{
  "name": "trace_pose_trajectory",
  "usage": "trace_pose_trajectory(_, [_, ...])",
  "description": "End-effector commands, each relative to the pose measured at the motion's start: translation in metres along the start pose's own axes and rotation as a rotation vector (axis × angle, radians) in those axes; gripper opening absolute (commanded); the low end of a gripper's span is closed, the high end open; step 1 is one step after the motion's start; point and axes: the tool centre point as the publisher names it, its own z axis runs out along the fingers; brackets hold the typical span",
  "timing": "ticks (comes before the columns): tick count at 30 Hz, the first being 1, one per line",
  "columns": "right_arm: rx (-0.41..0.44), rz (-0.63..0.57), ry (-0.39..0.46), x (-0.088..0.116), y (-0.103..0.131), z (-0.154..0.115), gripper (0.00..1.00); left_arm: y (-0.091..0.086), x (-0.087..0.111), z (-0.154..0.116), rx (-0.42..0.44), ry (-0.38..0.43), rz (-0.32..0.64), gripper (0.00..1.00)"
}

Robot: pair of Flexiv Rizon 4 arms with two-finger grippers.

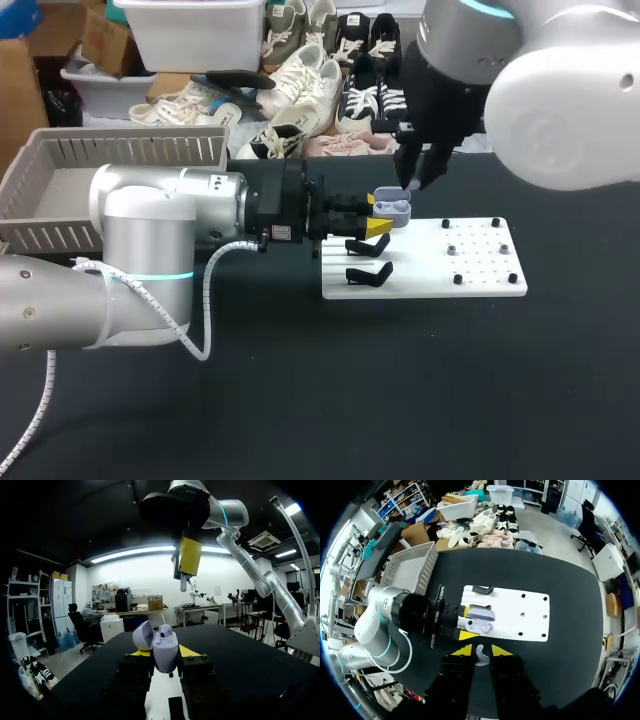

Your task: Pick up each earbud case from the left stands, insert the matching earbuds, close the lid, and place the case in the box.

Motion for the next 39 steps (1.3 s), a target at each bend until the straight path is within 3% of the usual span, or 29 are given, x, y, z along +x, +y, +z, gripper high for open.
trace_pose_trajectory(1, [-0.018, -0.044, -0.018, 0.009, 0.0, -0.003, 0.0, 0.001, 0.0, 0.0, 0.002, -0.001, 0.0, 0.0])
trace_pose_trajectory(13, [0.014, -0.152, 0.094, 0.001, 0.017, 0.015, 0.0, 0.001, 0.0, 0.0, 0.002, -0.001, 0.0, 0.0])
trace_pose_trajectory(29, [0.068, -0.101, 0.095, -0.013, 0.02, 0.031, 0.0, 0.001, 0.0, 0.0, 0.002, -0.001, 0.0, 0.0])
trace_pose_trajectory(39, [0.06, -0.103, 0.091, -0.015, 0.022, 0.039, 0.0, 0.001, 0.0, 0.0, 0.002, -0.001, 0.0, 0.0])
